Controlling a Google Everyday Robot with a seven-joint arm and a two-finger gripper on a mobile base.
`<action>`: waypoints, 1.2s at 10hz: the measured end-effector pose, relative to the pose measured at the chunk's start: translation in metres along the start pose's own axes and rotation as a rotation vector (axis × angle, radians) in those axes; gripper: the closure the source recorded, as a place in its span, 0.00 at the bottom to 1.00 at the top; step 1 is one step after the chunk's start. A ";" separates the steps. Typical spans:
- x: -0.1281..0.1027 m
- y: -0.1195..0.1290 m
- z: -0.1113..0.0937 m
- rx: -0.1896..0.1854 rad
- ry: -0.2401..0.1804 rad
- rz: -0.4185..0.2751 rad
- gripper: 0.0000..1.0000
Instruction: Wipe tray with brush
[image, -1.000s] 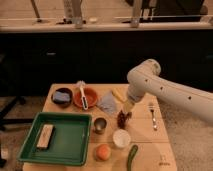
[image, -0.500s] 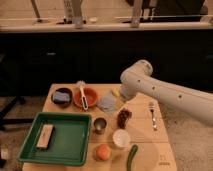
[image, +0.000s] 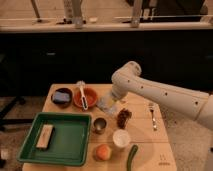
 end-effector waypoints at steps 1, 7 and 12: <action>-0.001 0.000 0.000 0.000 0.000 -0.002 0.20; -0.002 0.002 0.000 -0.001 -0.001 -0.005 0.20; -0.011 0.012 0.019 0.031 -0.018 0.065 0.20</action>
